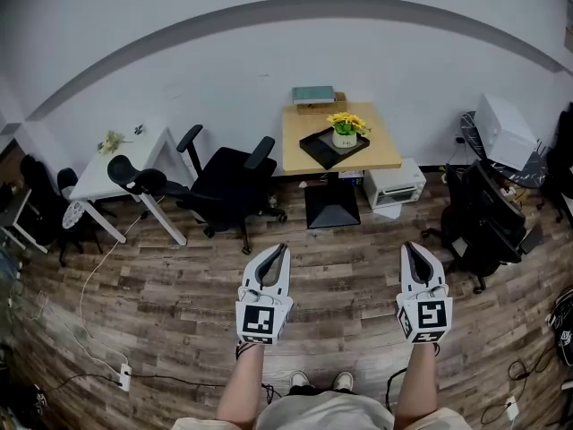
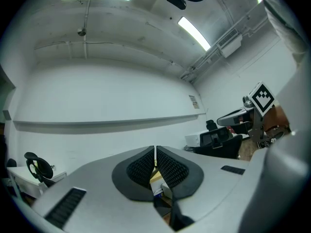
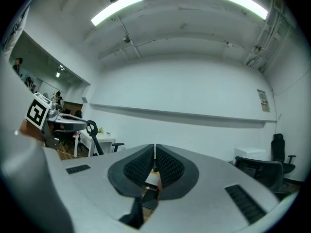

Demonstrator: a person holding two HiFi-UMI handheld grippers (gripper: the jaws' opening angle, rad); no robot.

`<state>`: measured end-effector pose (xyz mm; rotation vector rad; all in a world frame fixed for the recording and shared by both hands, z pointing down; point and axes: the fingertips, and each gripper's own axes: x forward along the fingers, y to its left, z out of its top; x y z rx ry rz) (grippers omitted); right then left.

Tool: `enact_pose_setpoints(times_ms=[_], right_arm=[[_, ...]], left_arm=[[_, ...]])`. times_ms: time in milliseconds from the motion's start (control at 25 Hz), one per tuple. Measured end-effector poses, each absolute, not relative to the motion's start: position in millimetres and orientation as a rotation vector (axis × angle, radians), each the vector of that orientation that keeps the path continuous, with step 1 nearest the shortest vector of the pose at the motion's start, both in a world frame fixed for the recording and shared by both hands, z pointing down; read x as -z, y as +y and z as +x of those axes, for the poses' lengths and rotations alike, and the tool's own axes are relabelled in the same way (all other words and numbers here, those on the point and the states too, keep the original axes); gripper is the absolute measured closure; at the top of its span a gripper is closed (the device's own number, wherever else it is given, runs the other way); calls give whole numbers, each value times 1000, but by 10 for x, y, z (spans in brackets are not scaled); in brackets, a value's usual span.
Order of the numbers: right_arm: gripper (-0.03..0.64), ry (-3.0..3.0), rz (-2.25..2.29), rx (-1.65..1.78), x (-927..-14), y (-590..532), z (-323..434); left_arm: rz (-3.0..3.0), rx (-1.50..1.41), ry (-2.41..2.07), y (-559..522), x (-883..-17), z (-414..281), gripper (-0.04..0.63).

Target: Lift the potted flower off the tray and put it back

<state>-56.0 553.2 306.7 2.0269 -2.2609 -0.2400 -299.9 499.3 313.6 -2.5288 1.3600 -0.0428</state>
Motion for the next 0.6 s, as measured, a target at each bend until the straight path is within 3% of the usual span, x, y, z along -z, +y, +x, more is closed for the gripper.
enact_pose_setpoints(times_ms=[80, 200, 320, 600], right_arm=[[564, -2270, 2018, 230, -3085, 5536, -562], [465, -2283, 2000, 223, -3114, 5528, -559], [406, -2289, 1997, 226, -3122, 5530, -513], [385, -2305, 2004, 213, -3151, 5556, -358]], left_arm=[[-2535, 45, 1359, 4995, -3146, -2981, 565], [-2542, 67, 1354, 4992, -3180, -2940, 461], [-2557, 98, 1330, 5003, -3219, -2860, 403], [-2584, 121, 1313, 5042, -3278, -2686, 362]])
